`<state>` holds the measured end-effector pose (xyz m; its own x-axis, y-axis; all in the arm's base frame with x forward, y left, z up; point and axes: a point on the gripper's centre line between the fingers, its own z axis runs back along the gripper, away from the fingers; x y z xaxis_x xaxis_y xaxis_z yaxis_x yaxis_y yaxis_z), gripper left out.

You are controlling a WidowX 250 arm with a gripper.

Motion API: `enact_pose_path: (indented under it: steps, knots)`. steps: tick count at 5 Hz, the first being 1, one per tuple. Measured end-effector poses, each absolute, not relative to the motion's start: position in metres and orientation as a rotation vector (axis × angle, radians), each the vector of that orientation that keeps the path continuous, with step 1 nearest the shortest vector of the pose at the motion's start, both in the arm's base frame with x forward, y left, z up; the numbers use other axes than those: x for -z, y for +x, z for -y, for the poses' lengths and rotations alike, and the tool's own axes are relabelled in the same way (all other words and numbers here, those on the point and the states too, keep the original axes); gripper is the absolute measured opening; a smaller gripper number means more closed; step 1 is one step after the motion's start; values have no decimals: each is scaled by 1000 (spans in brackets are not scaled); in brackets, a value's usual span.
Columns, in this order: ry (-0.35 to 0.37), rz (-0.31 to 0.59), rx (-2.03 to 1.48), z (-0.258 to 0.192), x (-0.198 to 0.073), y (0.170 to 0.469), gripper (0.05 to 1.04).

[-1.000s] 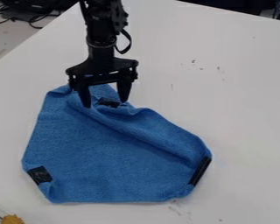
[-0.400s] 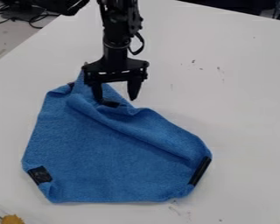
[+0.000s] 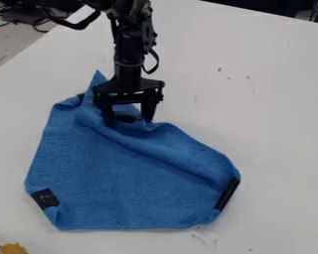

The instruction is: Unfold the cloth from top left to bottom right

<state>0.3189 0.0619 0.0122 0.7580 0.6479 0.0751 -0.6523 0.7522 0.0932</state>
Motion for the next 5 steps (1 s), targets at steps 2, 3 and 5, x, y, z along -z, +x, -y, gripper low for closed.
enact_pose_path:
  steps: [2,3,5]
  knots:
    - [125,19,-716,-63,-11,321,375]
    - [141,19,-718,-63,-12,320,267]
    - [168,46,-690,-56,-21,325,253]
